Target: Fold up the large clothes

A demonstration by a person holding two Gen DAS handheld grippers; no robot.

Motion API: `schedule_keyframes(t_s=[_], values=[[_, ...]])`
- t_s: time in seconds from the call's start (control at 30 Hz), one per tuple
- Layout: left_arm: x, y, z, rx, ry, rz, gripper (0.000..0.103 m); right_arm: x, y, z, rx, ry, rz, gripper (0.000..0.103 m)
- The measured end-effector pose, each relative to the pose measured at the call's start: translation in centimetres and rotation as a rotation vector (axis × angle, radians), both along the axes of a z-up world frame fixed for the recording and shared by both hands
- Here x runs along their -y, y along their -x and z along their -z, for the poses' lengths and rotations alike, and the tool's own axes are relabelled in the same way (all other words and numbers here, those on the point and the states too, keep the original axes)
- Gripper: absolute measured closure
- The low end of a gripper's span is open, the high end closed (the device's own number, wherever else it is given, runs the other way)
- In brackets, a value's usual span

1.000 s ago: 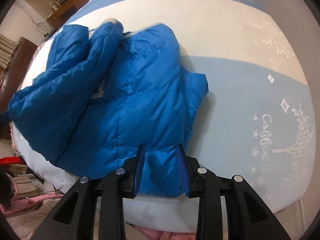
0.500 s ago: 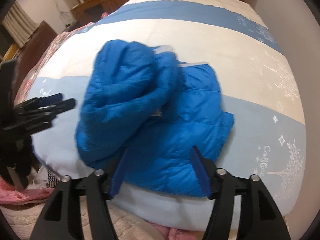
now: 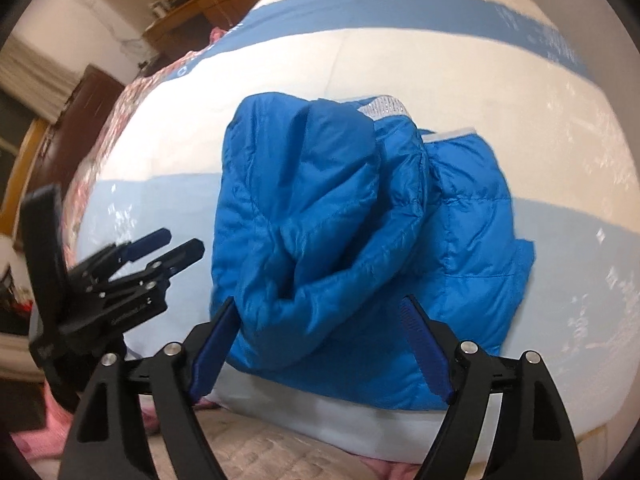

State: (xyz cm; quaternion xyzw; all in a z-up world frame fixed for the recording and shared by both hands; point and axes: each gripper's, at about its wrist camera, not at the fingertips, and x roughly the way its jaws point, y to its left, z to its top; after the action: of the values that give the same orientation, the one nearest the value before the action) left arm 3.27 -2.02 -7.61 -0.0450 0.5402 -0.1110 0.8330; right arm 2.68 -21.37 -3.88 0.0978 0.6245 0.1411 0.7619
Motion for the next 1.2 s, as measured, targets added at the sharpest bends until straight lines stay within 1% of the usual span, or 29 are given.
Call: schedule_keyframes(t_s=[0.07, 0.2, 0.3, 0.4, 0.43, 0.47, 0.5, 0.57, 0.67, 0.8, 0.93, 1.0, 1.13, 1.2], values=[[-0.2, -0.3, 0.1, 0.001, -0.002, -0.004, 0.039, 0.1, -0.9, 0.7, -0.029, 0.001, 0.028, 0.021], [-0.4, -1.0, 0.5, 0.004, -0.010, -0.003, 0.039, 0.3, -2.4, 2.2, -0.088, -0.039, 0.077, 0.021], [-0.4, -1.5, 0.8, -0.007, 0.008, 0.000, 0.039, 0.1, -3.3, 3.3, -0.106, -0.013, 0.096, 0.022], [-0.3, -1.9, 1.0, -0.005, 0.009, 0.007, 0.039, 0.0, -4.1, 4.2, -0.108, 0.004, 0.105, 0.027], [-0.2, -1.9, 1.0, -0.004, 0.010, 0.011, 0.039, 0.0, -4.2, 4.5, -0.104, 0.011, 0.105, 0.033], [0.0, -1.9, 0.9, -0.003, 0.009, 0.014, 0.039, -0.1, -4.5, 4.8, -0.098, 0.020, 0.107, 0.043], [0.1, -1.9, 0.9, -0.002, 0.008, 0.018, 0.039, -0.1, -4.5, 5.0, -0.091, 0.023, 0.107, 0.049], [0.3, -2.0, 0.9, -0.002, 0.009, 0.024, 0.039, 0.0, -4.3, 4.9, -0.066, 0.019, 0.093, 0.066], [0.8, -1.9, 0.7, -0.002, 0.015, 0.031, 0.039, 1.1, -3.6, 3.7, -0.026, -0.023, 0.095, 0.075], [1.9, -1.6, 0.0, 0.010, 0.022, 0.053, 0.039, 2.6, -1.7, 1.2, 0.052, -0.046, 0.093, 0.077], [3.7, -1.1, -0.8, 0.023, 0.029, 0.090, 0.039, 5.1, 0.9, -1.6, 0.136, -0.029, 0.129, 0.077], [4.7, -0.8, -1.0, 0.021, 0.038, 0.110, 0.039, 6.4, 1.7, -2.3, 0.151, -0.019, 0.146, 0.077], [7.0, -0.2, -0.9, 0.005, 0.055, 0.149, 0.039, 9.5, 3.4, -1.8, 0.131, -0.014, 0.199, 0.077], [7.9, 0.0, -0.8, -0.001, 0.055, 0.161, 0.039, 10.6, 4.0, -0.6, 0.102, -0.027, 0.227, 0.077]])
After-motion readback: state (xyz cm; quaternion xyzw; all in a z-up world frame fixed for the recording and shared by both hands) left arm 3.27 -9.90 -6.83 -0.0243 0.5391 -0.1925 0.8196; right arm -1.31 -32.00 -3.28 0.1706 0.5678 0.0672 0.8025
